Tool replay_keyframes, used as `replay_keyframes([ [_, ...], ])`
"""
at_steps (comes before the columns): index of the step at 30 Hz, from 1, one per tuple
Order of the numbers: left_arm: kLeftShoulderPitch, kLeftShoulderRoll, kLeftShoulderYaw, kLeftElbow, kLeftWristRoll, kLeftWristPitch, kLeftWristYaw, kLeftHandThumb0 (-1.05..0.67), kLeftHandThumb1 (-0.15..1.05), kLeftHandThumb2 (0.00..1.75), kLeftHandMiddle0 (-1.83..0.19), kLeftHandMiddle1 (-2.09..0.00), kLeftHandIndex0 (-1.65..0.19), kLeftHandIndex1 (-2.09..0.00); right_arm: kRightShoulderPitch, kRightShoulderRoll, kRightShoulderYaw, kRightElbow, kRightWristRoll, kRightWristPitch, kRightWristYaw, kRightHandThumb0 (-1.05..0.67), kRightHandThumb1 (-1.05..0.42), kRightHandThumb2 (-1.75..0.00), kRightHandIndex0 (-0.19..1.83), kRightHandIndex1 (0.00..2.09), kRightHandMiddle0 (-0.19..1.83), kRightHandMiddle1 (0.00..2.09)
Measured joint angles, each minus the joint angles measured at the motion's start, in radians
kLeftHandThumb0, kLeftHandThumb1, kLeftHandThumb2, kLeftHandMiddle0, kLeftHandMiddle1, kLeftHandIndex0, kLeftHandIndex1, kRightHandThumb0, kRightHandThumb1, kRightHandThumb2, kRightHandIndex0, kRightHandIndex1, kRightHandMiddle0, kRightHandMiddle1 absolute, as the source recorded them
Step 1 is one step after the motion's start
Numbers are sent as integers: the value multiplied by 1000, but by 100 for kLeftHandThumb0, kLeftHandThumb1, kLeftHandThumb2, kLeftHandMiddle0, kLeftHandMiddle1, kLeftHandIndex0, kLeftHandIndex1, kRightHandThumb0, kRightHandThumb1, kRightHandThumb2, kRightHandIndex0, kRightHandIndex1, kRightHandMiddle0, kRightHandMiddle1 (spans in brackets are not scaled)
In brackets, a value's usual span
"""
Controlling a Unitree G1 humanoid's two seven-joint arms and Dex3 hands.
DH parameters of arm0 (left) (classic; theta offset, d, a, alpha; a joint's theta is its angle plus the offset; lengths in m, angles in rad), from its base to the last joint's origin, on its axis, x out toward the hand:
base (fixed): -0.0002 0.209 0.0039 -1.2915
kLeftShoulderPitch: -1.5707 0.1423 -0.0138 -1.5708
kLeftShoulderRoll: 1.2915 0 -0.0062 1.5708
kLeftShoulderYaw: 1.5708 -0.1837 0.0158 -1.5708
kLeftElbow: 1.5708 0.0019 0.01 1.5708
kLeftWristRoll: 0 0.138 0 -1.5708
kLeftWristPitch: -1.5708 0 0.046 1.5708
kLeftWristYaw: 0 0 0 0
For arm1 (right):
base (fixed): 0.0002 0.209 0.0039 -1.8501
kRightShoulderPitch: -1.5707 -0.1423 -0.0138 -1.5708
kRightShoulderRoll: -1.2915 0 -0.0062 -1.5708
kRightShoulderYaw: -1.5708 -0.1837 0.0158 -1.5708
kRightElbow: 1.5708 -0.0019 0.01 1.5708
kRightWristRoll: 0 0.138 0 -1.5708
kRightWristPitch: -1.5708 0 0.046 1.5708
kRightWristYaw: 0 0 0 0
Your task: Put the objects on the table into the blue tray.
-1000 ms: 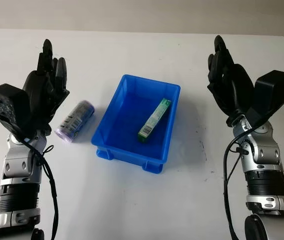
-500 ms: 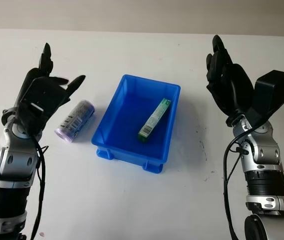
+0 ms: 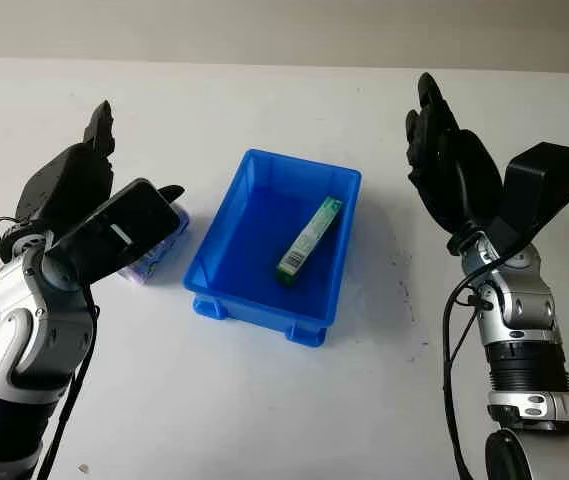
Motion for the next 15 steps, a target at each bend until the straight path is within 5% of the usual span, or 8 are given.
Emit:
replay_keyframes([
  [15,0,-49,-125,25,186,130,-71,-87,105,21,2,-5,5,-6,0,5,-5,9,12,-15,10,-78,-105,-74,-19,0,-19,0],
])
